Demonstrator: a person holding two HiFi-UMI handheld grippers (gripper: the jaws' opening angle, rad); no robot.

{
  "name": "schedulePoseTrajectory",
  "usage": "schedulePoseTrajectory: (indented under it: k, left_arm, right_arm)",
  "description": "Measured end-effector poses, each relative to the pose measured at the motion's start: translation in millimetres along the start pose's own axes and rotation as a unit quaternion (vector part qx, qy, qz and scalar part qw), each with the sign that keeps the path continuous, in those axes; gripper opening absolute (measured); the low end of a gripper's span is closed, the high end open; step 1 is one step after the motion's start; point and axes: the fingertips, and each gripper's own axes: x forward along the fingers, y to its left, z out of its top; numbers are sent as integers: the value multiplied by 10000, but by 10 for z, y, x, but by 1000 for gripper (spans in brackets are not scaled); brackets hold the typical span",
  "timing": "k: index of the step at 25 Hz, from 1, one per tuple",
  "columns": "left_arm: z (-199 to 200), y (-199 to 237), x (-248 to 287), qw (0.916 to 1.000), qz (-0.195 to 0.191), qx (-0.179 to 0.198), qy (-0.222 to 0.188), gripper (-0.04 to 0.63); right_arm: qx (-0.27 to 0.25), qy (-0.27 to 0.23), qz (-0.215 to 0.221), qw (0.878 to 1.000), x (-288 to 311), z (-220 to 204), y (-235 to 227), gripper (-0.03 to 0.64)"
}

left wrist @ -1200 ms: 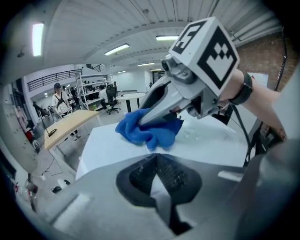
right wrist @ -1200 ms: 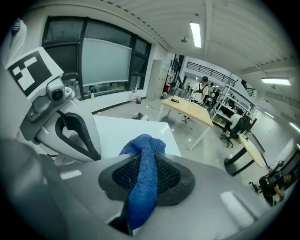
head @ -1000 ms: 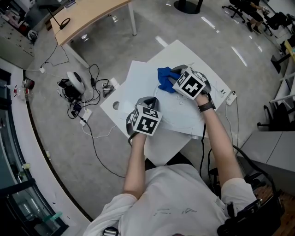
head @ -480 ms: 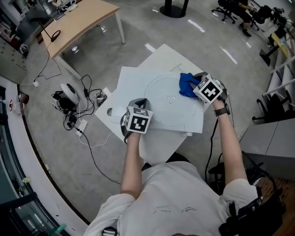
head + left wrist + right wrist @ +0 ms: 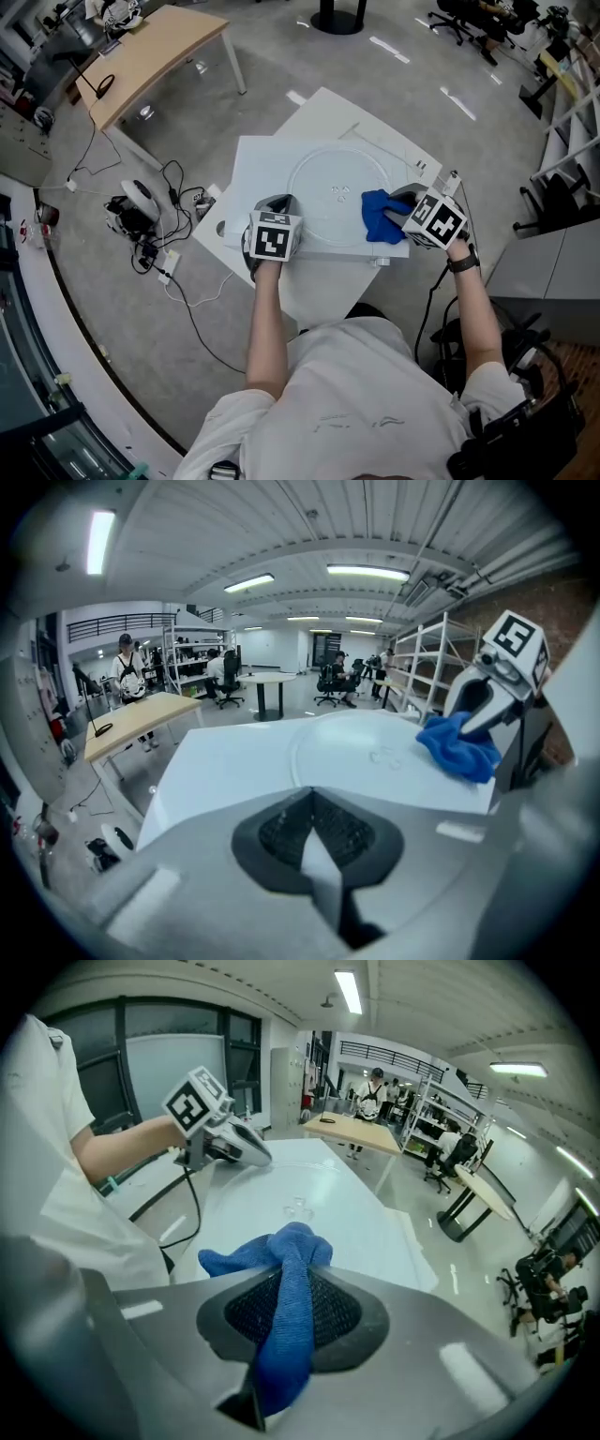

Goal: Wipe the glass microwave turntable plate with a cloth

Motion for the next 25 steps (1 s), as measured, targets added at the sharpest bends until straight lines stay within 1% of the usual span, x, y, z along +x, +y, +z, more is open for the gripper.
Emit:
schedulePoseTrajectory:
  k: [2, 6, 11, 13, 15, 18, 21, 25]
  left_arm:
    - [-13, -11, -3, 10000, -50, -28, 24, 2]
    - [8, -35, -39, 9998, -167, -77, 36, 2]
    - [34, -86, -49, 9976, -511, -431, 181, 2]
    - [13, -112, -11, 9955, -733, -551, 237, 2]
    - [3, -131, 10, 9933, -906, -661, 295, 2]
    - [13, -139, 10, 9919, -989, -735, 299, 2]
    - [9, -121, -8, 9924, -954, -733, 252, 2]
    - [-25, -69, -31, 9934, -850, -713, 284, 2]
  right_arm:
    - [-44, -112, 219, 9997, 14, 77, 244, 77]
    - [-455, -181, 375, 9981, 156, 322, 611, 77]
    - [-690, -533, 630, 9942, 430, 743, 861, 77]
    - [-768, -593, 691, 9929, 548, 899, 906, 77]
    - [-824, -657, 757, 9915, 651, 1061, 930, 77]
    - [-753, -820, 687, 9914, 777, 1278, 839, 77]
    - [-592, -908, 535, 9927, 913, 1421, 669, 77]
    - [-511, -862, 512, 9937, 1061, 1561, 494, 77]
